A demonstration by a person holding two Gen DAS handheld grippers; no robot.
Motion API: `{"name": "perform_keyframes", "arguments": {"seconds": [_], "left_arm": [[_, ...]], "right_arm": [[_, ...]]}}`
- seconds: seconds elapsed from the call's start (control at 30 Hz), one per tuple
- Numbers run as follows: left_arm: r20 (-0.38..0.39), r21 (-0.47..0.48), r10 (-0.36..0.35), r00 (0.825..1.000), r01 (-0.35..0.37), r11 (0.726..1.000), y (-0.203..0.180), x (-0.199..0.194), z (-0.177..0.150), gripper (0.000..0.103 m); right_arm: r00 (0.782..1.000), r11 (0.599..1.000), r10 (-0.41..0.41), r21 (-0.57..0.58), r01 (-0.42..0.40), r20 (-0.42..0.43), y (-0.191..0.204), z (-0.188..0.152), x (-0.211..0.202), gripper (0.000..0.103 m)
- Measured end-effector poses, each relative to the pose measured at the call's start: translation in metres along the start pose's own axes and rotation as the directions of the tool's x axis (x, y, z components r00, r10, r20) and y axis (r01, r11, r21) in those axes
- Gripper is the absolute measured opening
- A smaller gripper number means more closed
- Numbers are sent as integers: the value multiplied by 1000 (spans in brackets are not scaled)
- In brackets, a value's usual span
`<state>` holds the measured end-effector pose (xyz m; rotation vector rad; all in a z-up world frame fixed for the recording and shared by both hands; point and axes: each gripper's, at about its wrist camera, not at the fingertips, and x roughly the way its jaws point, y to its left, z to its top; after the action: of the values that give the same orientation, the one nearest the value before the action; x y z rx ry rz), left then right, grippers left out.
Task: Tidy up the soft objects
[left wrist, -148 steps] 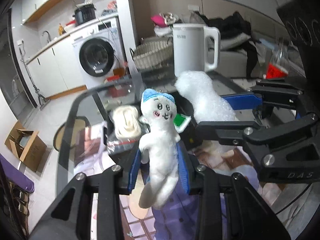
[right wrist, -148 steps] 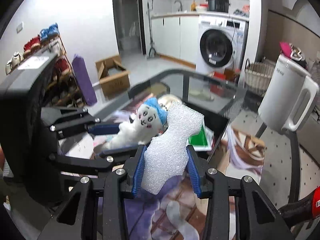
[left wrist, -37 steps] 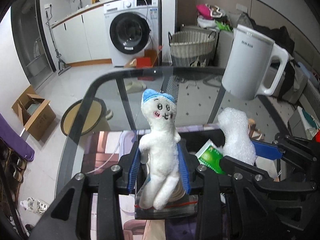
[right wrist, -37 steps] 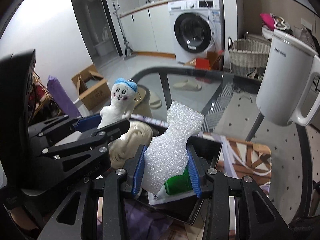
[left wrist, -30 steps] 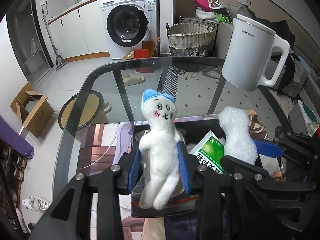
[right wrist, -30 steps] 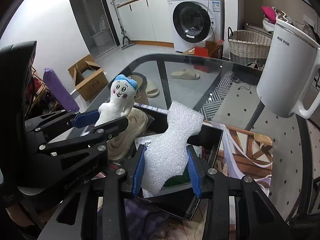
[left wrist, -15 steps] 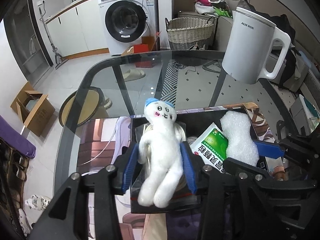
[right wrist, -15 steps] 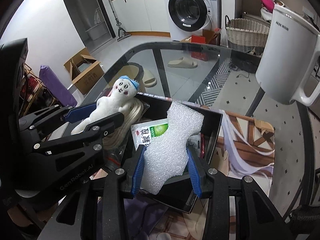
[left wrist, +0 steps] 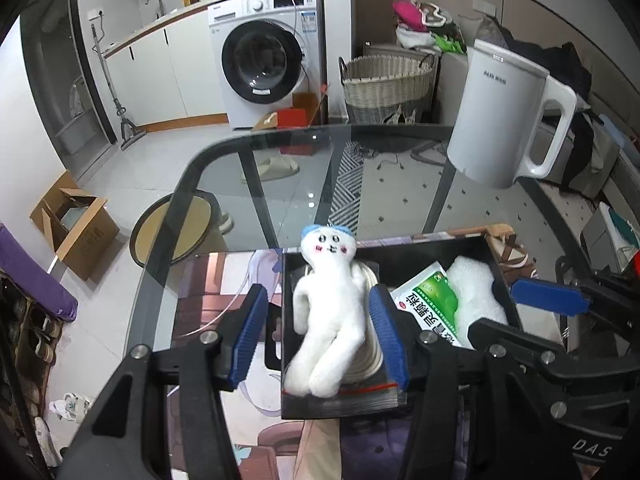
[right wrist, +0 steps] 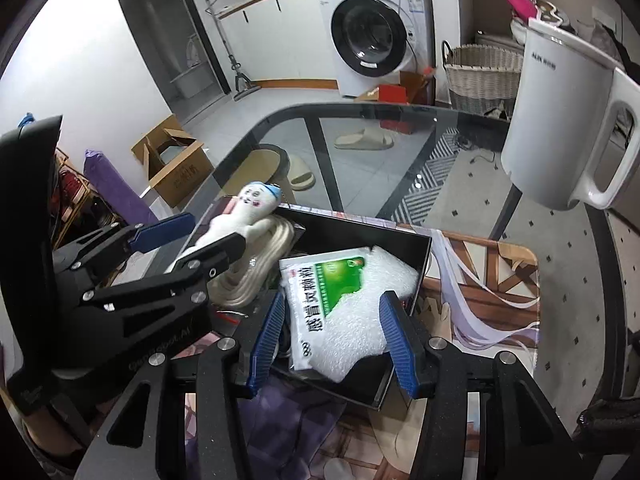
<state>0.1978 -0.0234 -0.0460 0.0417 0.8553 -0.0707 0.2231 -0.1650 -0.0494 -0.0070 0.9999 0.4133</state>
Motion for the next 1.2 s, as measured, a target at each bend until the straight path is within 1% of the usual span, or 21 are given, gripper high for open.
{"name": "perform_keyframes", "arguments": {"seconds": [0.07, 0.13, 0.23, 0.27, 0.3, 0.43, 0.5, 0.57, 0.6, 0.63, 0.67, 0.7, 0.73, 0.77, 0.8, 0.83, 0.9, 1.0, 1.03, 1.1, 1.2], "left_arm": [[25, -11, -12, 1000, 12, 1000, 3, -10, -1, 53], [58, -26, -5, 998, 6, 1000, 7, -20, -3, 53], [120, -26, 38, 992, -35, 999, 10, -36, -9, 53], [135, -15, 44, 990, -42, 999, 10, -41, -11, 53], [156, -2, 47, 987, -47, 999, 10, -47, -13, 53], [227, 1, 62, 972, -64, 998, 12, -68, -28, 55], [261, -20, 107, 959, -106, 994, 13, -79, -38, 56], [297, -52, 111, 948, -100, 994, 17, -91, -50, 57], [307, -59, 98, 947, -84, 995, 19, -96, -56, 58], [329, -63, 73, 942, -55, 996, 22, -102, -64, 59], [356, -76, 62, 932, -38, 996, 25, -109, -71, 59], [393, -88, 66, 917, -34, 996, 26, -116, -80, 60], [430, -81, 72, 900, -41, 996, 24, -121, -89, 64], [457, -61, 73, 887, -50, 997, 21, -126, -96, 78], [477, -52, 74, 876, -56, 997, 17, -129, -102, 87], [506, -54, 85, 858, -66, 996, 16, -134, -108, 101], [558, -56, 93, 824, -74, 996, 13, -145, -119, 103], [588, -24, 68, 806, -66, 998, 10, -157, -127, 103], [592, -33, 69, 803, -61, 998, 11, -160, -129, 103], [587, -34, 45, 809, -31, 999, 13, -165, -131, 103], [590, -32, 33, 807, -18, 999, 13, -166, -133, 103]], "right_arm": [[1000, 1000, 0, -6, 0, 17, 3, -2, -7, 51], [999, 1000, -5, -14, 6, 53, 6, -5, -18, 51], [996, 1000, 1, -6, -1, 88, 7, -9, -36, 64], [994, 1000, 5, 2, -5, 105, 7, -12, -42, 72], [992, 1000, 7, 13, -9, 123, 6, -14, -48, 77], [974, 999, 25, 41, -35, 225, 7, -29, -76, 83], [960, 999, 14, 46, -28, 278, 8, -38, -89, 89], [936, 999, -15, 48, -2, 351, 11, -50, -104, 91], [921, 999, -34, 51, 16, 387, 12, -57, -110, 95], [897, 998, -60, 54, 40, 438, 14, -68, -119, 98], [881, 997, -70, 54, 51, 468, 16, -74, -124, 103], [859, 997, -80, 52, 62, 505, 18, -83, -130, 103], [830, 996, -84, 43, 72, 552, 21, -95, -137, 103], [811, 996, -85, 32, 82, 579, 22, -103, -141, 103], [787, 995, -88, 12, 102, 611, 26, -113, -145, 103], [765, 992, -85, -16, 123, 639, 31, -123, -148, 103], [737, 986, -79, -57, 158, 672, 39, -137, -153, 103], [695, 983, -85, -56, 177, 714, 44, -153, -161, 103], [691, 983, -89, -48, 175, 717, 45, -156, -161, 103], [689, 986, -101, -17, 163, 718, 41, -159, -163, 103], [682, 986, -124, 14, 165, 720, 36, -162, -165, 103]]}}
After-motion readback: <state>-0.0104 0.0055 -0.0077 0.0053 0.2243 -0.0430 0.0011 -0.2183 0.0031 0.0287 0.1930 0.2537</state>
